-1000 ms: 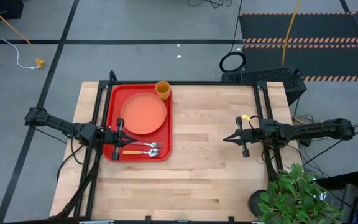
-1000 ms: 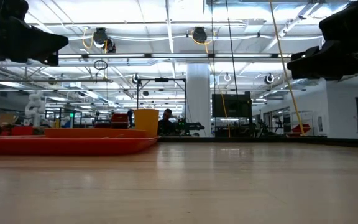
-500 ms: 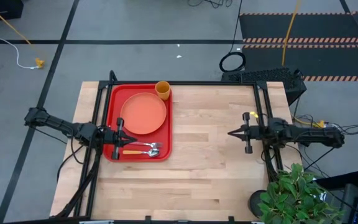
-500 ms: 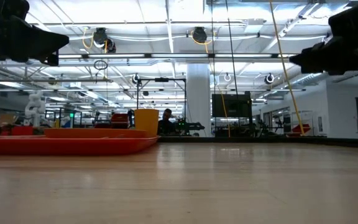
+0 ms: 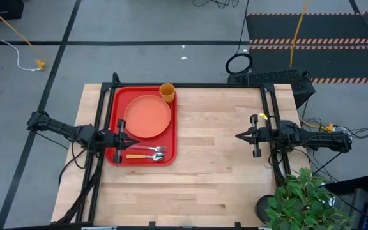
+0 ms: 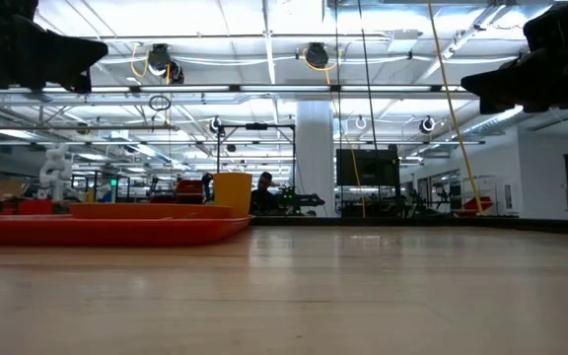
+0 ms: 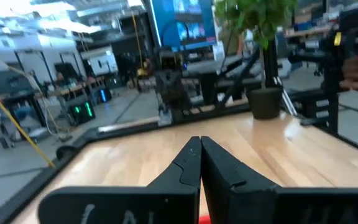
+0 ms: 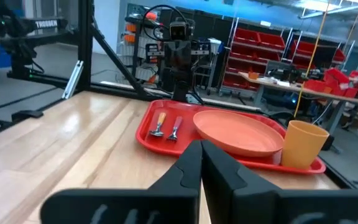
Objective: Pick and place plate/cup/fork/spoon on tray
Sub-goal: Return to Home Position
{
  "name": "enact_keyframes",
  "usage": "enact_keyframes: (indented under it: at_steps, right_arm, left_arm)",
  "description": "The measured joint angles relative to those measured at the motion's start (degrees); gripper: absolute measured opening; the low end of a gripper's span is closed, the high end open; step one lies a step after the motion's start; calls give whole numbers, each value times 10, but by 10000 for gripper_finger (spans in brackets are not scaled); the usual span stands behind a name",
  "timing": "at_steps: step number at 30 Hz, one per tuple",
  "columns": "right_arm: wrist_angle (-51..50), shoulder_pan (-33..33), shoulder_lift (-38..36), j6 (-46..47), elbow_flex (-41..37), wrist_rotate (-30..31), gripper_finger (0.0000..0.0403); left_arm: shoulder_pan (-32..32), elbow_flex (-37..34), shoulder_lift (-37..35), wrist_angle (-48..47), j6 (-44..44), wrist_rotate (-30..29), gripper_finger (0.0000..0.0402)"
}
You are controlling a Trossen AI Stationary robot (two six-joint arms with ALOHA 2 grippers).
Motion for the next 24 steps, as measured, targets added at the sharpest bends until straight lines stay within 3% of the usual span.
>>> enact_keyframes:
  at_steps: [13, 24]
  right_arm:
    - [1, 0, 0, 9, 0, -1, 0]
    - [2, 0, 0, 9, 0, -1, 0]
  left_arm:
    - [29, 0, -110, -111, -14, 5, 5]
    - [71, 0, -112, -134, 5, 7, 5]
